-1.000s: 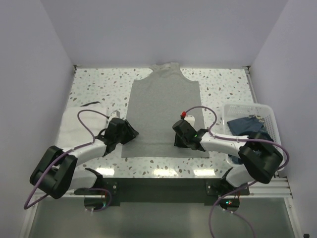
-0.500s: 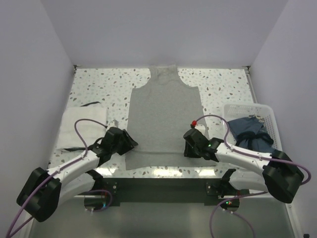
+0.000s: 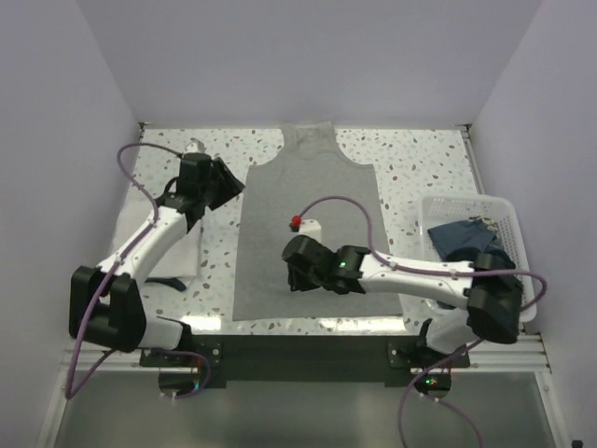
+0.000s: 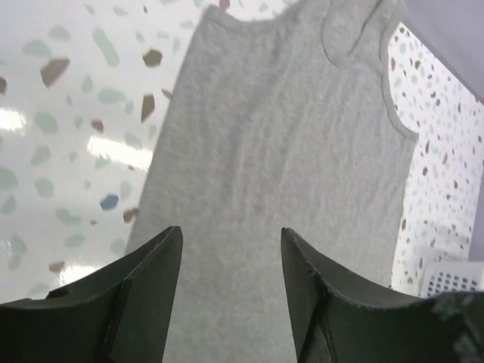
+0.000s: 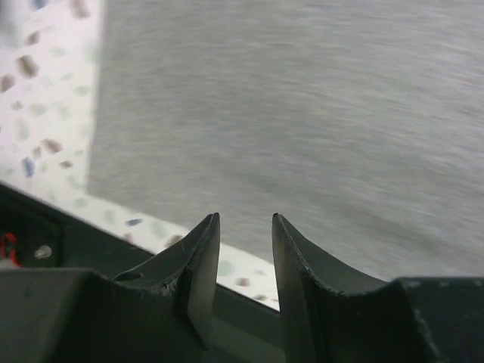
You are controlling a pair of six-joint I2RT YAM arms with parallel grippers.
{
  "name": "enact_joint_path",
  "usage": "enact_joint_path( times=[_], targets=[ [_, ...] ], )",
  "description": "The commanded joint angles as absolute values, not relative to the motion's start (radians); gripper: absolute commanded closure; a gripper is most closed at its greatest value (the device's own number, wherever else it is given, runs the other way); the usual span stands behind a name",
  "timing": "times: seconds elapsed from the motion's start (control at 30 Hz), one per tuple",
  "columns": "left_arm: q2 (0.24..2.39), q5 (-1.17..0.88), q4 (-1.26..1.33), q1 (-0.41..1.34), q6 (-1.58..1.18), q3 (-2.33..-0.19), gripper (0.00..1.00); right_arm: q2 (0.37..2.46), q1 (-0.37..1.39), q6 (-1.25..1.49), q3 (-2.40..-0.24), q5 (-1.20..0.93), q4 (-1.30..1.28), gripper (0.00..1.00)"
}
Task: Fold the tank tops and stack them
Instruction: Fold the tank top
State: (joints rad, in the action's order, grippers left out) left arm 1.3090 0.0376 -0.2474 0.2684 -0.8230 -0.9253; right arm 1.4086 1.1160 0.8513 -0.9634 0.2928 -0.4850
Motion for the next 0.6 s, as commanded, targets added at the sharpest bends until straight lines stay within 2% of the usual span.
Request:
enact_joint_path(
  times=[0.0, 0.2, 0.37, 0.57],
  targets=[
    [1.442, -0.029, -0.267, 0.195, -0.712, -1.099, 0.41, 1.592, 1.238, 0.858, -1.165, 0.359, -0.462, 0.62],
    [1.43, -0.061, -0.305, 0.101, -0.681, -1.222, 0.41, 1.9, 1.373, 0.834, -1.468, 0.382, -0.514, 0.64],
    [1.388, -0.094, -0.314, 0.038, -0.678, -1.258, 0.4, 2.035, 1.437, 0.828, -1.629, 0.403, -0.569, 0.64],
    [1.378, -0.135, -0.308, 0.021, -0.678, -1.273, 0.4, 2.129, 1.454, 0.828, -1.701, 0.431, -0.607, 0.64]
  ],
)
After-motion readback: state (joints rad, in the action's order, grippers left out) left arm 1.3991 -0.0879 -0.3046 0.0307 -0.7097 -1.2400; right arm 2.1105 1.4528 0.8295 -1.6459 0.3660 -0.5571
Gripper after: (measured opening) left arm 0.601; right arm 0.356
